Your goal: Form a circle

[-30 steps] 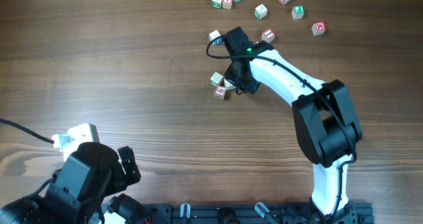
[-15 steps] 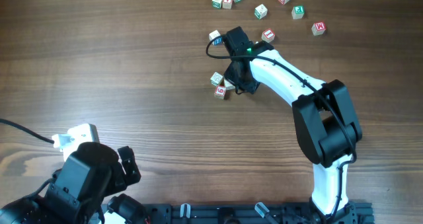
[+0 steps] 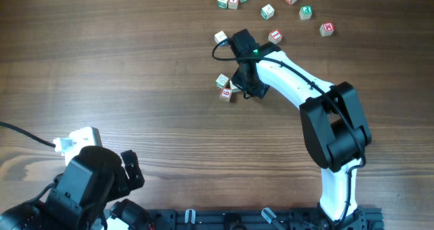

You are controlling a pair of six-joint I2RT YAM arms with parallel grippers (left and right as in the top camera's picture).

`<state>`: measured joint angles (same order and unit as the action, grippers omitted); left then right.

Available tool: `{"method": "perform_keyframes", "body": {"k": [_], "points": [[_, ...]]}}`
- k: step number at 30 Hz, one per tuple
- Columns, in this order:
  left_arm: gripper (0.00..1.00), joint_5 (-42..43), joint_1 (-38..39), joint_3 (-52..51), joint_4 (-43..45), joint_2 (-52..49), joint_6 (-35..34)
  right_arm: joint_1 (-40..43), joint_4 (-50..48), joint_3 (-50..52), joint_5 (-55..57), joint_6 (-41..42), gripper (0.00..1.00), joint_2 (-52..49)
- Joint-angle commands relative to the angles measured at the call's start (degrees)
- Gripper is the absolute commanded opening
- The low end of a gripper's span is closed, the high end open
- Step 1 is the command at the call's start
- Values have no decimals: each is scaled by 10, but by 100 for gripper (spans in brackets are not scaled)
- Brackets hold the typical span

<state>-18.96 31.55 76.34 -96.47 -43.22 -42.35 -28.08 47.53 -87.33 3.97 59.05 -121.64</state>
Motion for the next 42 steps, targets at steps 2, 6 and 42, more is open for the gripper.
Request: {"method": "perform_keyframes", "body": {"k": [2, 6, 42], "points": [[100, 1, -3, -1, 0, 1, -7, 4, -10, 3, 71, 10, 5, 16], [100, 1, -3, -1, 0, 1, -7, 16, -57, 2, 80, -19, 5, 16], [100, 1, -3, -1, 0, 1, -7, -51, -275, -2, -54, -238, 5, -21]]}}
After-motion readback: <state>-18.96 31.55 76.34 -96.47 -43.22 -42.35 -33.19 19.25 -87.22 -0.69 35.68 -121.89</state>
